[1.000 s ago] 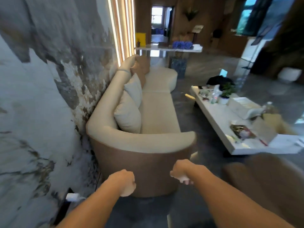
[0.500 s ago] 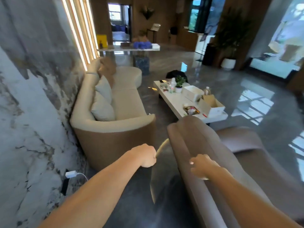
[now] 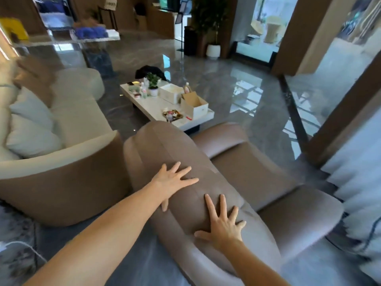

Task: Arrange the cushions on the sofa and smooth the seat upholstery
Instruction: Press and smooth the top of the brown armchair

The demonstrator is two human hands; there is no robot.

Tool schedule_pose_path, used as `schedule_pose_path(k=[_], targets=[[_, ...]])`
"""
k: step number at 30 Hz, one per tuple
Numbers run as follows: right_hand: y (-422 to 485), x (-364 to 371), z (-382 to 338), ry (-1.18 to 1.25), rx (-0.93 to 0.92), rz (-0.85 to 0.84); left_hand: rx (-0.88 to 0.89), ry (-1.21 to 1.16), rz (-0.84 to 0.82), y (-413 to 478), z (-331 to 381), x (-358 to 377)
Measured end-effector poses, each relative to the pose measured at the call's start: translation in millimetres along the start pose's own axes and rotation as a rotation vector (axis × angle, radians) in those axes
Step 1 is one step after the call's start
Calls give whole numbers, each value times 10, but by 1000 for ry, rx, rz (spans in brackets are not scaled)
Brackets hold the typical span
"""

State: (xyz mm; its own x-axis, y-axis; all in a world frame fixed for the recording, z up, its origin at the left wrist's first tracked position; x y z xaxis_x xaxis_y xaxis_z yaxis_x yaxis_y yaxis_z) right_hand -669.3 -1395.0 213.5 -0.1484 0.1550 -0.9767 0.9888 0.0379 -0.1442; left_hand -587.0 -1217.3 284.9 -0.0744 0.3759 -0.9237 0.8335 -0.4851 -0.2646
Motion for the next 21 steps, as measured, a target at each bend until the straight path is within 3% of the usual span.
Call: schedule_pose_path(k=[5, 21], targets=[[-8, 58, 188, 68, -74, -1, 138, 156, -110, 431, 297, -97], [-228, 117, 642, 64, -199, 43, 56, 191, -111, 330, 794, -84]])
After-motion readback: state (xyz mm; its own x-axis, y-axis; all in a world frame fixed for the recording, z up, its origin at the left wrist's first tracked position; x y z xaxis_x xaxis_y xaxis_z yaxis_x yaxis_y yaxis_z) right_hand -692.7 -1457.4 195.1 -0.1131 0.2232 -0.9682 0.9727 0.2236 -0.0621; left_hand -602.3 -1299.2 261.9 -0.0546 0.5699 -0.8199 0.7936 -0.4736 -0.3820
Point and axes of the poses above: each hand's wrist, its own y-axis towards the middle knuckle, its own x-axis out of the palm, z = x × y, the point moved 5 cm from there along y, towards the middle knuckle, and after that the axes turned 13 degrees about z, right-handed, at the moved point
